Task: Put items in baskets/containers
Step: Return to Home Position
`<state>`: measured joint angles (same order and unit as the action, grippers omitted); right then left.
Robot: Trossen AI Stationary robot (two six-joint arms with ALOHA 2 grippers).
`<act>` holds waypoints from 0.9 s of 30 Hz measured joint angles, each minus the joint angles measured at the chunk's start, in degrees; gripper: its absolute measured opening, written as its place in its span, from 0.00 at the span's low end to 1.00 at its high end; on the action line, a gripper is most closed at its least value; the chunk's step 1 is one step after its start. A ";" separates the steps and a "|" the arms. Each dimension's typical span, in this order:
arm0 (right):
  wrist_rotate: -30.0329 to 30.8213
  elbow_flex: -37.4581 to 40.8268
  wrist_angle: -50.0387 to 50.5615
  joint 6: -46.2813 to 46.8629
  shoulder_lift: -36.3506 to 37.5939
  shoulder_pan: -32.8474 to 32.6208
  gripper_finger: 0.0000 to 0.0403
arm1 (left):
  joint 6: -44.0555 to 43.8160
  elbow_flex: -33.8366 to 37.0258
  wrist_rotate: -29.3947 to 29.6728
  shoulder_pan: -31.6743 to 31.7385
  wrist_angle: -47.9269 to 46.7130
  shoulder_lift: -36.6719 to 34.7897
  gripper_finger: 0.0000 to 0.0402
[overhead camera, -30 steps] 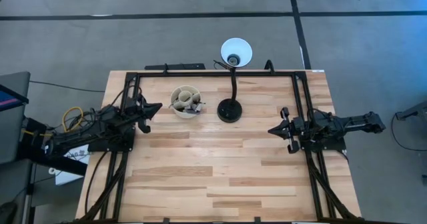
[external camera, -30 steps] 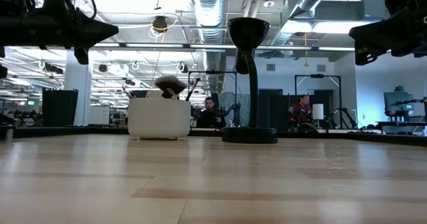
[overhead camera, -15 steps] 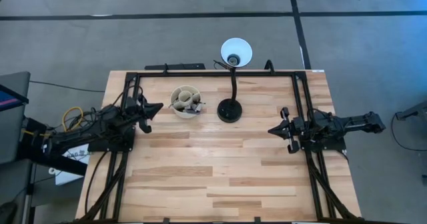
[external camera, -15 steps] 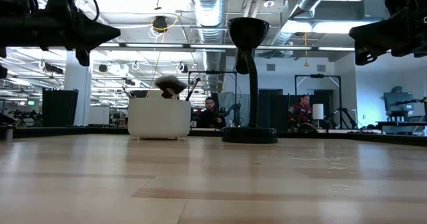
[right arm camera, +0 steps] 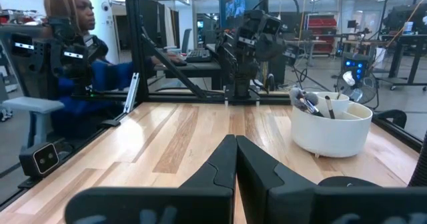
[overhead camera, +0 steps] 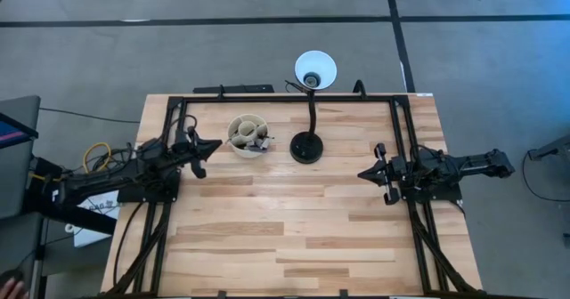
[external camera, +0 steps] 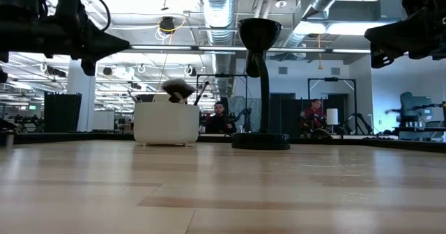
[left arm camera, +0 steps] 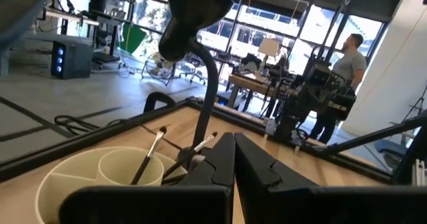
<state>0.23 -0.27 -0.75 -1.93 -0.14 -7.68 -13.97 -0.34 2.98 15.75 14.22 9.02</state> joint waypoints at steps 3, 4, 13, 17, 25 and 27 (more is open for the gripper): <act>0.00 0.00 0.01 0.00 0.00 -0.01 0.00 | -0.01 0.00 0.00 0.00 0.02 0.91 0.01; 0.00 0.02 0.00 0.00 -0.01 -0.01 0.00 | 0.01 0.00 0.00 -0.02 0.02 1.18 0.01; 0.00 0.02 -0.01 0.00 -0.01 0.00 0.00 | 0.01 0.00 0.00 -0.02 0.26 3.54 0.01; 0.00 0.02 0.01 0.00 0.00 0.00 0.00 | -0.01 0.00 0.00 0.00 0.35 3.90 0.01; 0.00 0.00 0.00 0.00 0.00 -0.01 0.00 | 0.00 0.00 0.00 -0.01 0.41 3.90 0.01; -0.01 0.00 0.01 0.00 0.00 0.00 0.00 | -0.01 0.00 0.00 -0.02 0.42 3.90 0.01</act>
<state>0.22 -0.27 -0.74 -1.93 -0.14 -7.67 -13.98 -0.34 2.98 15.73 14.63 12.93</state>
